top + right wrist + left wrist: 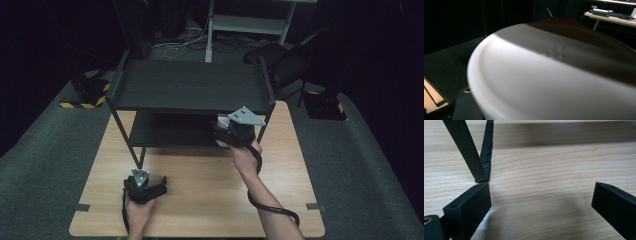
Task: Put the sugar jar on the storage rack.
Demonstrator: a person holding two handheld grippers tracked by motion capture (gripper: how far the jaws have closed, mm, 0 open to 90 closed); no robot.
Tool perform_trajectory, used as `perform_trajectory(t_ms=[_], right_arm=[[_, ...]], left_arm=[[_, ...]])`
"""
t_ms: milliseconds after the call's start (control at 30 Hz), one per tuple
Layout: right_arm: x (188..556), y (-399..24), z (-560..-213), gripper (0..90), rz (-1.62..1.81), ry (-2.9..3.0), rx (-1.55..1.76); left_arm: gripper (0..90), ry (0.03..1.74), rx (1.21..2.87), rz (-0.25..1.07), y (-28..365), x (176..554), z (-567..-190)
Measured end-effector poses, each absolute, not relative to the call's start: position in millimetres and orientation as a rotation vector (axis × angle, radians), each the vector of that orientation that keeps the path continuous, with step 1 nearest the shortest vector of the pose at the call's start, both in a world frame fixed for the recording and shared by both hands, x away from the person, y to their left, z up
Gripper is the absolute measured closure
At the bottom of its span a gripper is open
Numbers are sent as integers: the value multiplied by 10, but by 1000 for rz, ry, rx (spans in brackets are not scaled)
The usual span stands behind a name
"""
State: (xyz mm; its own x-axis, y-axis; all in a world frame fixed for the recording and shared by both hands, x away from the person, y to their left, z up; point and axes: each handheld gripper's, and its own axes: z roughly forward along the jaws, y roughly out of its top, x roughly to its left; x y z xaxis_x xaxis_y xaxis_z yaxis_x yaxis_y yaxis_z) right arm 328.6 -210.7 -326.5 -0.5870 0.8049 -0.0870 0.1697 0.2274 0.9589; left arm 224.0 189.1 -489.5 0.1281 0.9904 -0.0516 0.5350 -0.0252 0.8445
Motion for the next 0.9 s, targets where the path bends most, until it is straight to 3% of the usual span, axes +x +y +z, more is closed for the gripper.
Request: perform_trajectory(t_ms=[733,900], right_arm=[[3292,-2100,-3288,303,1391,1916,887],[3278,-2093,-3255,94,1359,1914,850]], left_arm=[[28,1506,1643,762,1913,2231,-4897],[28,1508,1633,759,1926,2228,-4901]])
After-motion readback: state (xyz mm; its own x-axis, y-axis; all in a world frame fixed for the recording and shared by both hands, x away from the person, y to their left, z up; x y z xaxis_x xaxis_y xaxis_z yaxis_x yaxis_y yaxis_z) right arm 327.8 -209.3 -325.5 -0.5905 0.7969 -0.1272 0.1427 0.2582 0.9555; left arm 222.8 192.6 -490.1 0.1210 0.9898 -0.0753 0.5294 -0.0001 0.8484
